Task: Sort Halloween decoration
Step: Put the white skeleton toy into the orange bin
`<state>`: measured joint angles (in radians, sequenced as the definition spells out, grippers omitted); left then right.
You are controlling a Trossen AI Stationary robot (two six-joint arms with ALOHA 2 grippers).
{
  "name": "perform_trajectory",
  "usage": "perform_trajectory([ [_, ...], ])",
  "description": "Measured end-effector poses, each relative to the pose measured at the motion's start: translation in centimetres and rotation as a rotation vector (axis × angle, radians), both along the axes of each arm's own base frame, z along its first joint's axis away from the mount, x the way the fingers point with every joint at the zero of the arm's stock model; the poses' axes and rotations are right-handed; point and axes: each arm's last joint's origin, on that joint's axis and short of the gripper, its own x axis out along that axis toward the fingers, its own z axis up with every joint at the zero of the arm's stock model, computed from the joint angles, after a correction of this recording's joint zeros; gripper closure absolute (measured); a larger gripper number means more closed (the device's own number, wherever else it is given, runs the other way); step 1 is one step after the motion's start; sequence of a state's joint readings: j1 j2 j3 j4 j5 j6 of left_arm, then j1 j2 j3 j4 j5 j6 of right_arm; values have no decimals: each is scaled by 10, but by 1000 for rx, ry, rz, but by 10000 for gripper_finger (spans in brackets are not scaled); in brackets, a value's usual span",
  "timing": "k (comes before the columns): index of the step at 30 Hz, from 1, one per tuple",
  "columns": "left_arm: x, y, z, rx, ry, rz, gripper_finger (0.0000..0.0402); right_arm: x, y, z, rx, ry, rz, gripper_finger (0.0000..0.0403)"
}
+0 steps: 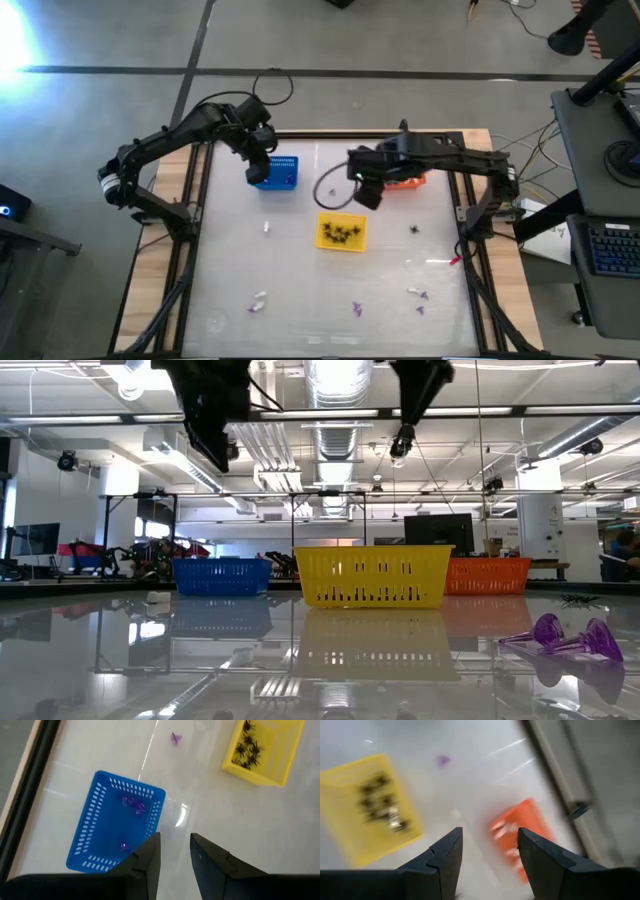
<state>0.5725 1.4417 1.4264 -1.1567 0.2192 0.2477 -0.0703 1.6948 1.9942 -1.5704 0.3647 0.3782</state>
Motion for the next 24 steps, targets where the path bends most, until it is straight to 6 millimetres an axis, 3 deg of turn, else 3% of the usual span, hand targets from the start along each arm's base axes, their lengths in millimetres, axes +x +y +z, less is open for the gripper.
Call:
perform_trajectory([
  [10,-22,-14,-2,44,-27,-48,314,-45,50,-12,162,-57,-201,218],
  [24,-36,-24,7,103,-72,-98,314,-73,129,-85,326,162,-304,218],
])
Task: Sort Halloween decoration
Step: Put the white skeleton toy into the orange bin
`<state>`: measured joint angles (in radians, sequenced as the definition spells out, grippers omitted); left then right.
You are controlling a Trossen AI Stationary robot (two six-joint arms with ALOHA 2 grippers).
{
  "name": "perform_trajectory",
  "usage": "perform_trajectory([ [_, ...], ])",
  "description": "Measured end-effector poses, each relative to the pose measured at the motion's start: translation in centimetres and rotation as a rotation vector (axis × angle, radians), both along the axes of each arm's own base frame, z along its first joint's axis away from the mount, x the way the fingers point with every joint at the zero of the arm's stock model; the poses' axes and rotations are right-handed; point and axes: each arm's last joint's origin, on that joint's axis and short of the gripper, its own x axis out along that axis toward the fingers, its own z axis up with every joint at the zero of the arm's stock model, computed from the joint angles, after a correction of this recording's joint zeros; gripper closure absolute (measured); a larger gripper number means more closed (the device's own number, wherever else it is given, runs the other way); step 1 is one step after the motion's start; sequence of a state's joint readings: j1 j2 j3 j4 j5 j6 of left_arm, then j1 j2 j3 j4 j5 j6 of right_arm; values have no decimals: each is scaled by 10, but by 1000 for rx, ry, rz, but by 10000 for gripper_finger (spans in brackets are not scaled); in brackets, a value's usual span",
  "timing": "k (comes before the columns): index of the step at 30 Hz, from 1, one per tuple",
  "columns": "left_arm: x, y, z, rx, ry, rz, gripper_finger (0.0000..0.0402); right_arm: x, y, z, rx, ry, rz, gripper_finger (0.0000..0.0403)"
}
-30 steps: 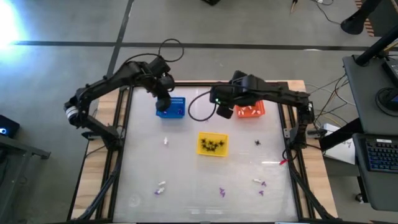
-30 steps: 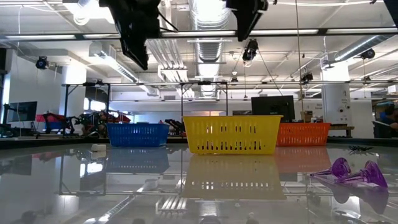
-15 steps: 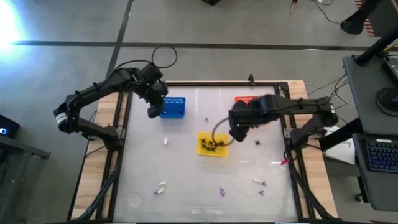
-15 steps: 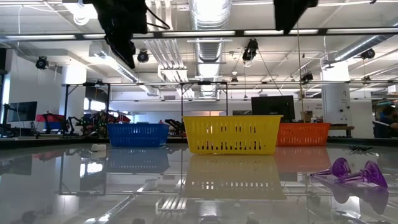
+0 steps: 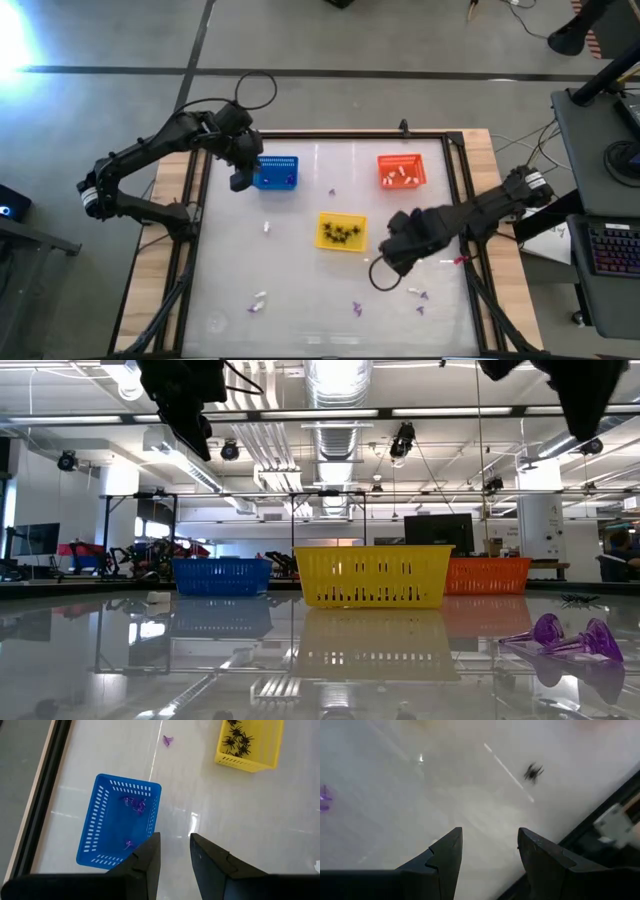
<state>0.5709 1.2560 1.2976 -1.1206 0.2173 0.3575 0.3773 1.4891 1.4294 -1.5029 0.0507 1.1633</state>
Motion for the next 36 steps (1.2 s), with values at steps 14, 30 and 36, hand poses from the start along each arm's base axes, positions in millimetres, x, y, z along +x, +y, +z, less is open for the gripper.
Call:
perform_trajectory([
  [14,1,1,-1,5,7,-18,314,-18,59,-56,154,-61,157,218],
  [30,1,0,-2,-10,12,-1,314,-32,63,-116,230,-75,146,218],
  [36,0,0,-2,-14,14,2,314,-35,62,-126,250,-78,135,218],
])
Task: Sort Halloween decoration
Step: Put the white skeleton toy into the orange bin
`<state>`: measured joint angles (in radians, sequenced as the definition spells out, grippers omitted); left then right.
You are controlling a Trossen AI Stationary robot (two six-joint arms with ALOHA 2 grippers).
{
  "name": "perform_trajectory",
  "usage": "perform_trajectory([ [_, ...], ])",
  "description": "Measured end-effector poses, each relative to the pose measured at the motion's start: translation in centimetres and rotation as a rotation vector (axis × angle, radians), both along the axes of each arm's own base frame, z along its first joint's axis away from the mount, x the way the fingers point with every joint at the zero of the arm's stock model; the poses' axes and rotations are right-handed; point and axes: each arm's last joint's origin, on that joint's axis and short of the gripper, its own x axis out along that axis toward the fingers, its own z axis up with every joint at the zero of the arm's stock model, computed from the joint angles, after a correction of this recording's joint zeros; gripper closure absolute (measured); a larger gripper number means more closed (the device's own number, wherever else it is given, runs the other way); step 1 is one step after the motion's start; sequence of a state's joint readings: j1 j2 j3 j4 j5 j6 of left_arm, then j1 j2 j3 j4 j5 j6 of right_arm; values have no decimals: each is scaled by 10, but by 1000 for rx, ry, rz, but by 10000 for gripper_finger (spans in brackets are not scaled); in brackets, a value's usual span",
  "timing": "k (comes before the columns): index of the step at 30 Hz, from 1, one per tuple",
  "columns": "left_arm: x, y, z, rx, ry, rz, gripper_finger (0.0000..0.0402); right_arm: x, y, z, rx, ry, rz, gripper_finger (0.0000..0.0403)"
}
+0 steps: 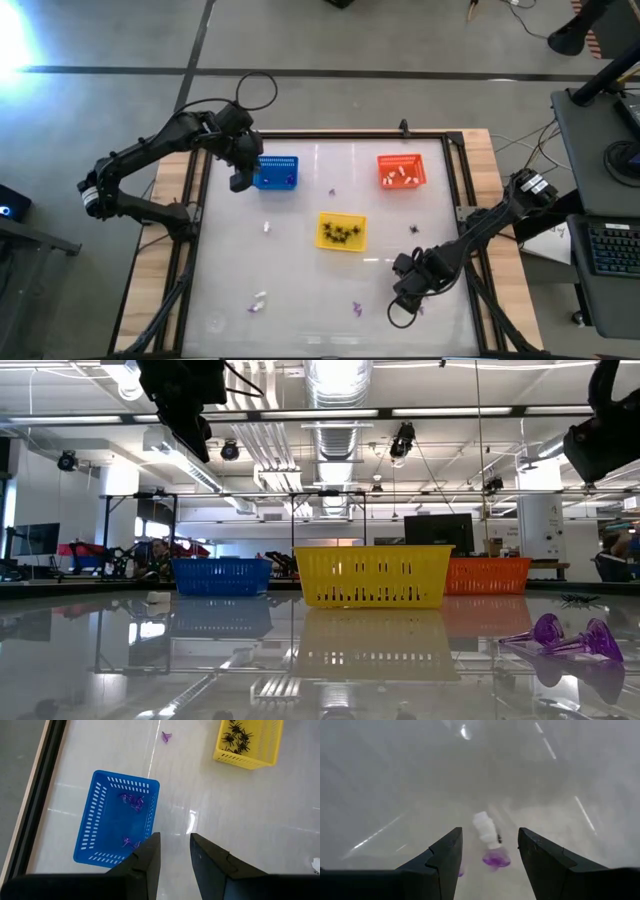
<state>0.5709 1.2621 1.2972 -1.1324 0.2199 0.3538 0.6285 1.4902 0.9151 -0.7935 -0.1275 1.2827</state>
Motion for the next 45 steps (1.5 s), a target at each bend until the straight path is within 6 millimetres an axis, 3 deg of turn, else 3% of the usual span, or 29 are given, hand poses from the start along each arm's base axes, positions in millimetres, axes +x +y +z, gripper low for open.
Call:
perform_trajectory([
  [19,0,0,0,0,-4,0,314,-16,-12,-29,-18,63,-129,226],
  [23,0,0,0,-2,-4,4,314,-16,-11,-29,-14,64,-138,268],
  [29,0,0,0,-2,-4,4,314,-13,-9,-29,14,37,-146,376],
  [34,0,0,0,-1,-4,3,314,-13,-9,-28,29,37,-168,384],
  [38,1,1,1,5,-12,4,314,-11,-7,-18,65,26,-210,388],
  [42,1,1,1,7,-15,4,314,-5,-3,8,109,-44,-268,389],
  [45,1,1,1,7,-15,4,314,-4,-6,26,47,-83,-347,389],
])
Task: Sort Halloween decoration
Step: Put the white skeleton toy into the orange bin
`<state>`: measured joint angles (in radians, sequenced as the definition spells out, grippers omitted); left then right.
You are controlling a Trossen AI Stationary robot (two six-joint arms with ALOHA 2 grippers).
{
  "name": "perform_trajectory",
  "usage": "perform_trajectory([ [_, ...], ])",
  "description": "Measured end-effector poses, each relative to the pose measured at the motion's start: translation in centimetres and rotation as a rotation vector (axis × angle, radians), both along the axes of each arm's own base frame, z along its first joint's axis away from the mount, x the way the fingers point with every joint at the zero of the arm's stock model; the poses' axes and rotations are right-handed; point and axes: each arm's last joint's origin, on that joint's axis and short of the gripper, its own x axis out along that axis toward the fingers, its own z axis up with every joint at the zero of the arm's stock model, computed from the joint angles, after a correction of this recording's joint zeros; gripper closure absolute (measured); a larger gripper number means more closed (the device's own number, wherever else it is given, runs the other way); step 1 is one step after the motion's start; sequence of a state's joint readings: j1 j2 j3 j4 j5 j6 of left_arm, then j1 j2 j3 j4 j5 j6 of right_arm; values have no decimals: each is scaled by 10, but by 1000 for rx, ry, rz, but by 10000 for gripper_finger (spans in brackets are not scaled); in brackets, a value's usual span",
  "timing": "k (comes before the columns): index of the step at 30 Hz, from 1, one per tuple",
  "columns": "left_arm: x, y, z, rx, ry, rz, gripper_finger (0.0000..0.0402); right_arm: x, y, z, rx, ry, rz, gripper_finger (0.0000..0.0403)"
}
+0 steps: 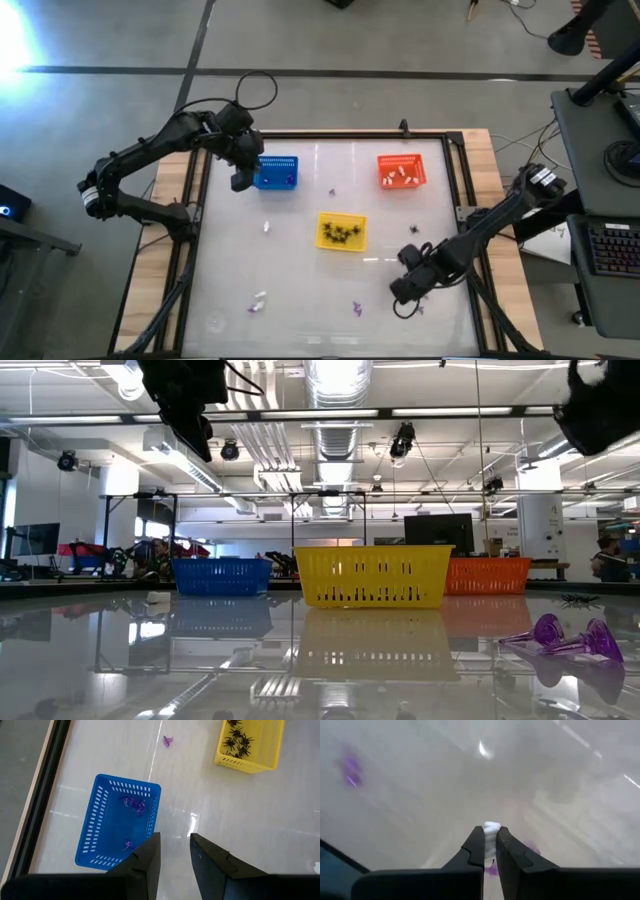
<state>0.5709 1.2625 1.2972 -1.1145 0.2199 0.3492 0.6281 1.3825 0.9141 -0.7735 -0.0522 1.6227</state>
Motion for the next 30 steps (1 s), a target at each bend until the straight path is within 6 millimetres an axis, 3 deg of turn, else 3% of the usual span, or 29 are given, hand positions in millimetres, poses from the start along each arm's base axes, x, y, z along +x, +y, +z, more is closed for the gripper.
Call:
perform_trajectory([
  [8,0,0,0,0,0,0,314,4,-28,40,-236,-114,-225,390],
  [12,0,0,0,-9,-1,16,314,4,-49,49,-349,-105,-297,390],
  [18,0,0,0,-21,-3,37,314,5,-87,53,-446,-36,-358,390],
  [30,0,0,0,-22,-5,47,314,10,-185,47,-535,112,-345,390],
])
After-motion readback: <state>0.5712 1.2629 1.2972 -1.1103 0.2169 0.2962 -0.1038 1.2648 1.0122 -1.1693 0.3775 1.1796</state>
